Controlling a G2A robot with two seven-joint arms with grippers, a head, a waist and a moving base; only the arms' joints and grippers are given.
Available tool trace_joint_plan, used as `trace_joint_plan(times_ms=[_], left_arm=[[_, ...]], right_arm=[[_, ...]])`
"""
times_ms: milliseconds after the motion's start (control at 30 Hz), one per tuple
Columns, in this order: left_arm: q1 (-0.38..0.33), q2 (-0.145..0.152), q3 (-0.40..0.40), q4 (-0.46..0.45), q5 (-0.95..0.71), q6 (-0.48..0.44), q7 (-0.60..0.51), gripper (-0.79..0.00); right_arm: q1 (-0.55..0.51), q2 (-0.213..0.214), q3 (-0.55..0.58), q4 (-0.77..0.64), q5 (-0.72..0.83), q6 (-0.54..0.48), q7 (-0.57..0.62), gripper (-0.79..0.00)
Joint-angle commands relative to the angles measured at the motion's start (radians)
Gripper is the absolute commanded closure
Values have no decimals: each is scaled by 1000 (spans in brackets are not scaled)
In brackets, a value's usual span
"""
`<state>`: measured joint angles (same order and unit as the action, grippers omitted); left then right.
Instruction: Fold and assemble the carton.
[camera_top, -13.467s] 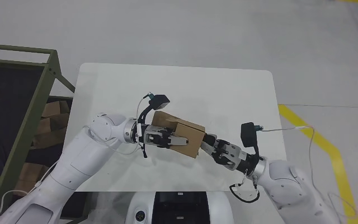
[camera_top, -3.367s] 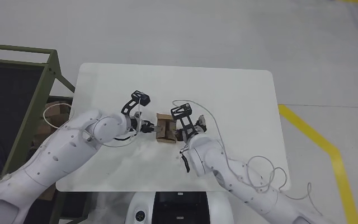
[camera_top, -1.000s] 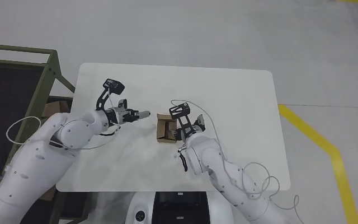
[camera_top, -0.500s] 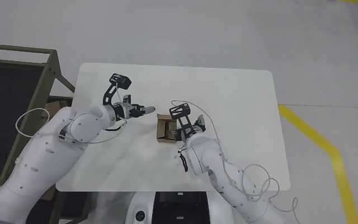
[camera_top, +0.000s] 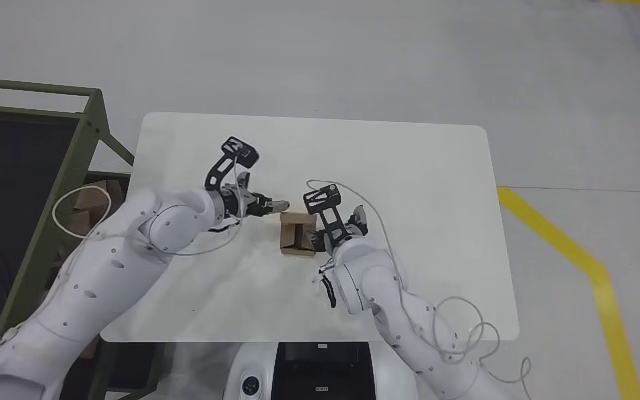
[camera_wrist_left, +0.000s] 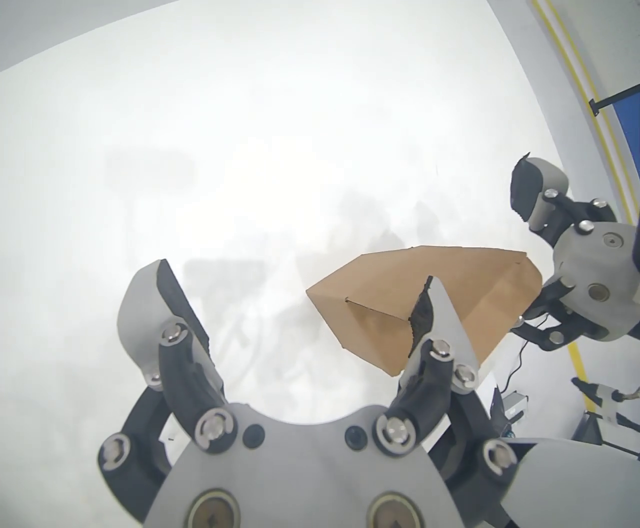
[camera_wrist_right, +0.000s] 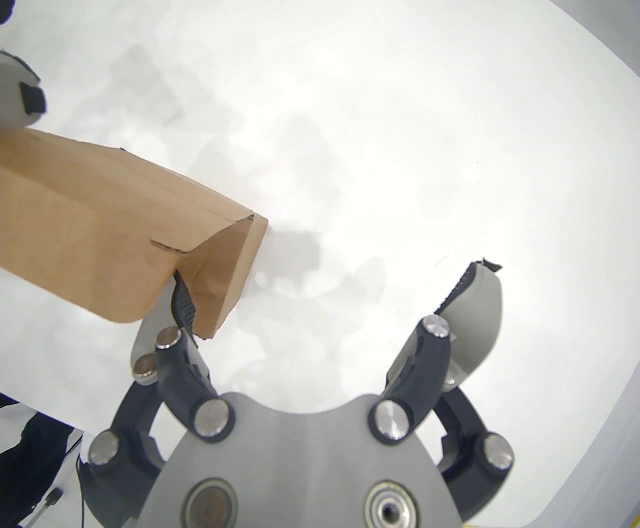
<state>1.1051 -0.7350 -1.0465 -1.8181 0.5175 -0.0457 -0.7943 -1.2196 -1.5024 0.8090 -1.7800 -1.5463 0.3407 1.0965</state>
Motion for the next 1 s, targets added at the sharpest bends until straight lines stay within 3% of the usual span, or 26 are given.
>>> trace_joint_plan(times_ms=[0, 233, 400, 967], left_arm=[[10, -2, -1, -5, 12, 3, 7, -785], [34, -8, -1, -21, 50, 5, 20, -785], [47, -12, -6, -43, 68, 0, 35, -785], [175, -6, -61, -144, 220, -50, 85, -785]], right_arm=[[-17, 2, 10, -22, -16, 1, -3, -785], [-174, 33, 112, -211, -5, -102, -48, -785], [-253, 48, 161, -269, -17, -159, -85, -785], [-271, 45, 147, -274, -50, -159, -94, -785]])
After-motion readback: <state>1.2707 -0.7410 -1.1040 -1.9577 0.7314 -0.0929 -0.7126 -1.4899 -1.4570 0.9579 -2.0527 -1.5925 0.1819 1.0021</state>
